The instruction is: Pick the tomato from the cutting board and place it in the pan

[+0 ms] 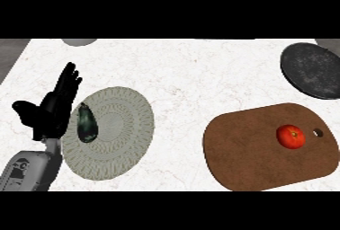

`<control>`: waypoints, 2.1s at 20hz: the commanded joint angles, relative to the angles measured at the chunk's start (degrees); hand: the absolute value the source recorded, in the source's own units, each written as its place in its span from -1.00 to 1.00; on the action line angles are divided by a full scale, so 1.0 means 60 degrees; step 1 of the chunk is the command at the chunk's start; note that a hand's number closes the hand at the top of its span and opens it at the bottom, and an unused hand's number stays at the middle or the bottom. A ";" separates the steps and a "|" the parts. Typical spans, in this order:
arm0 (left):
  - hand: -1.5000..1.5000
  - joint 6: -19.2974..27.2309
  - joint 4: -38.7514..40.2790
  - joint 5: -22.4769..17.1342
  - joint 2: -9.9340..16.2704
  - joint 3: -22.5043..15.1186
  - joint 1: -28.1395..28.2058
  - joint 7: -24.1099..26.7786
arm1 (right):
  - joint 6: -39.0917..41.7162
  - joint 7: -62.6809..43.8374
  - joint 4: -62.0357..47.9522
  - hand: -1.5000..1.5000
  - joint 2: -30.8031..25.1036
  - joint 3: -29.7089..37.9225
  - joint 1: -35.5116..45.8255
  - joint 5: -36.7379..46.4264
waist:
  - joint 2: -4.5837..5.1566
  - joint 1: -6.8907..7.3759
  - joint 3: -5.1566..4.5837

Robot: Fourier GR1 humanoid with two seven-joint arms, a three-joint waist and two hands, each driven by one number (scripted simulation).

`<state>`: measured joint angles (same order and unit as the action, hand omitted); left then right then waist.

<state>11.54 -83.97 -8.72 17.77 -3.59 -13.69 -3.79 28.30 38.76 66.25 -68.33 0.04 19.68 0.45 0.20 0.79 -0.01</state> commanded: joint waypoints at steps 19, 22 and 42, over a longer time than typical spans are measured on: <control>0.00 -0.0529 0.0830 0.0295 -0.0252 0.0806 -0.0457 0.0189 | 0.1610 -0.2238 0.2834 -1.00 0.1280 -0.0038 -0.0778 0.0479 | -0.0032 -0.0184 -0.0001; 0.00 -0.0566 0.0081 0.0359 -0.0317 0.0736 0.0065 -0.0146 | 0.1172 -0.2982 0.3095 -1.00 0.2249 -0.0331 -0.0688 0.1183 | -0.0035 -0.0123 0.0000; 0.00 -0.0913 0.0310 0.0771 -0.0758 0.1084 -0.0130 0.0056 | 0.1477 -0.1893 0.1742 -1.00 0.3715 -0.1238 0.0009 0.4690 | -0.0022 -0.0100 0.0001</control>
<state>6.74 -83.88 -4.15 13.88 2.16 -13.42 -4.44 36.00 25.54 77.94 -48.22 -6.35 18.37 24.67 0.02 0.16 0.00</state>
